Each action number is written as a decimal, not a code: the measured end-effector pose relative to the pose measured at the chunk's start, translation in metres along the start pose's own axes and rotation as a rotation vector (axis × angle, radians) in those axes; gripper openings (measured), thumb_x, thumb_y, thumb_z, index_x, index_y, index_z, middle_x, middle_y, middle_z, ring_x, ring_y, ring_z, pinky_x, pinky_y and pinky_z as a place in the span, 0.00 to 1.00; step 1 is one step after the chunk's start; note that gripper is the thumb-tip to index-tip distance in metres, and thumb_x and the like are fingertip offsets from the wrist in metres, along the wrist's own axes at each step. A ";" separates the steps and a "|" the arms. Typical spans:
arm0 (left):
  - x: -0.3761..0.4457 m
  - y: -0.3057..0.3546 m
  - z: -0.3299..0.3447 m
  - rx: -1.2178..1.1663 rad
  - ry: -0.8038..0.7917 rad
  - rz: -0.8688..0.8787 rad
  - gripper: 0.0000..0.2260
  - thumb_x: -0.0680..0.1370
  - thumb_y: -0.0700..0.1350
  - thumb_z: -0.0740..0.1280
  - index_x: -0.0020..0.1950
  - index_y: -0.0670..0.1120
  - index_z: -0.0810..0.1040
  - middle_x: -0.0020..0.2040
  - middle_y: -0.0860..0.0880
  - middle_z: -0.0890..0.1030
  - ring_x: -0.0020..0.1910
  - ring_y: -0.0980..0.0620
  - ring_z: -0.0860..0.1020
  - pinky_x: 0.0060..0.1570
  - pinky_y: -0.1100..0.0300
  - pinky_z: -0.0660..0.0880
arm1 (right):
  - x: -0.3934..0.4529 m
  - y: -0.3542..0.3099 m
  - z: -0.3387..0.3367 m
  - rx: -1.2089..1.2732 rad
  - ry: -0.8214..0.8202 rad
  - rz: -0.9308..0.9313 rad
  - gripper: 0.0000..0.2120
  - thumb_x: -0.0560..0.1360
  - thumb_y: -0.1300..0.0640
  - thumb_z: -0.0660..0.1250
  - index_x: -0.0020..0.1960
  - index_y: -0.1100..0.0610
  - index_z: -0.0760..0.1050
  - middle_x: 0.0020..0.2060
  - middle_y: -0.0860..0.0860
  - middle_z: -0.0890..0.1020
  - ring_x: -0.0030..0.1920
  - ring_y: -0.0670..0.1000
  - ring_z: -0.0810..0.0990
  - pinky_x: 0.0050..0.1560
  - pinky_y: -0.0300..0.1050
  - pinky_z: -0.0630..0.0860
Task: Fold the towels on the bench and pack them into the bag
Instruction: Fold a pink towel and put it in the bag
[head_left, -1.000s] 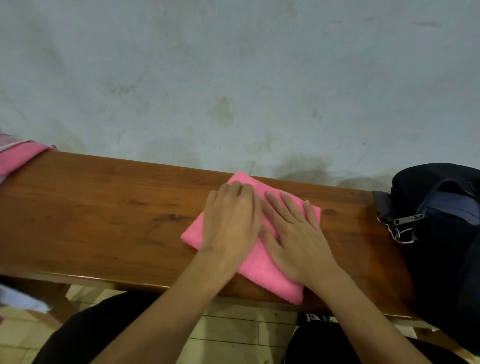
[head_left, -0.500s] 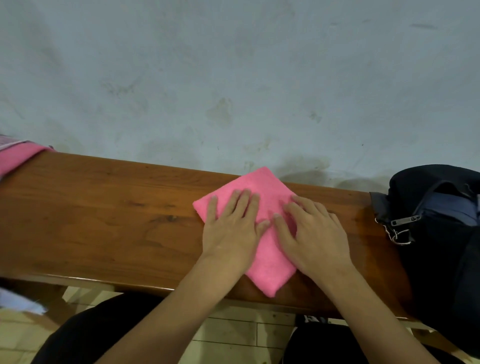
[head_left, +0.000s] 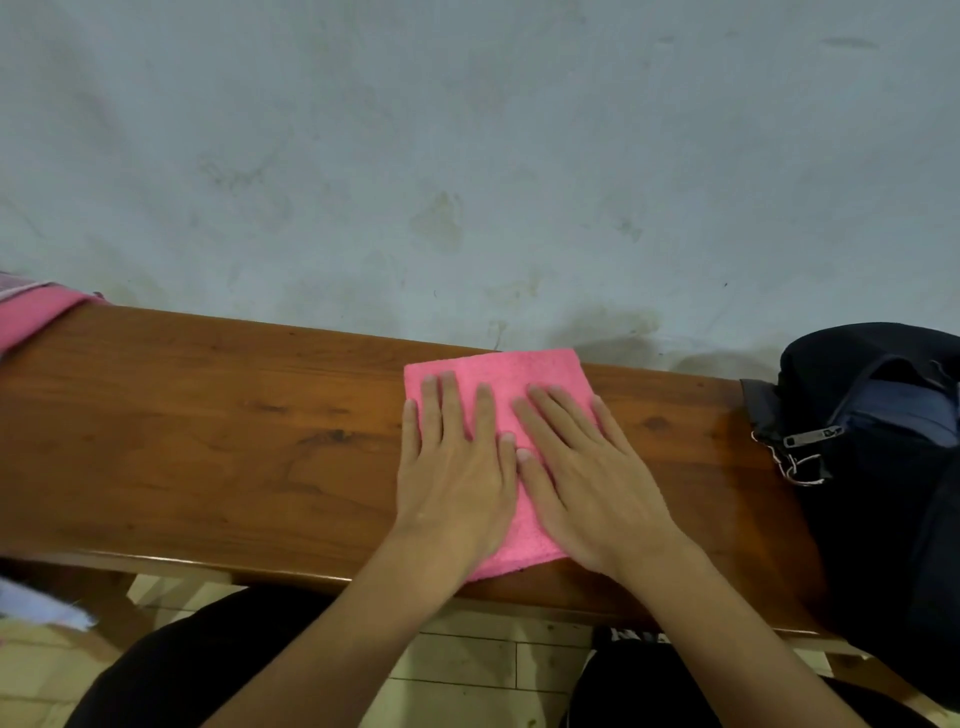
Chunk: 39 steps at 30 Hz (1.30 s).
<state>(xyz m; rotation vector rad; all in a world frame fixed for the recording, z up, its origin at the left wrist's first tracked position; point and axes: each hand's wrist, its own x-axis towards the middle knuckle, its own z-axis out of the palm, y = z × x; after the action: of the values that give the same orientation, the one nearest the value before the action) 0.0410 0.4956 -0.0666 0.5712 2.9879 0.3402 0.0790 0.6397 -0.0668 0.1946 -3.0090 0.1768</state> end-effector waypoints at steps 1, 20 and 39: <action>0.002 0.000 0.003 0.008 -0.006 0.005 0.35 0.71 0.59 0.23 0.78 0.48 0.31 0.77 0.40 0.31 0.76 0.42 0.30 0.76 0.45 0.36 | 0.000 0.004 0.001 0.011 -0.067 0.032 0.31 0.81 0.39 0.34 0.81 0.48 0.47 0.80 0.47 0.47 0.80 0.45 0.41 0.80 0.52 0.42; 0.023 -0.015 0.002 0.055 -0.052 0.373 0.30 0.81 0.66 0.41 0.79 0.56 0.37 0.79 0.55 0.34 0.76 0.55 0.29 0.76 0.48 0.35 | 0.011 0.010 -0.006 -0.124 0.153 0.345 0.33 0.80 0.37 0.43 0.70 0.57 0.72 0.68 0.54 0.76 0.68 0.54 0.73 0.68 0.52 0.68; 0.018 -0.007 0.001 -0.135 -0.048 0.241 0.26 0.84 0.59 0.43 0.80 0.54 0.41 0.79 0.56 0.37 0.76 0.59 0.33 0.78 0.49 0.39 | -0.007 0.020 -0.028 0.402 0.030 0.742 0.25 0.76 0.38 0.66 0.62 0.57 0.71 0.45 0.46 0.78 0.42 0.48 0.77 0.38 0.45 0.73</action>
<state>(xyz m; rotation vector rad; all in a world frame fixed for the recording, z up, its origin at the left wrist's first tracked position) 0.0221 0.4960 -0.0695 0.9122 2.8259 0.5319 0.0859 0.6634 -0.0425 -0.8854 -2.8192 0.8287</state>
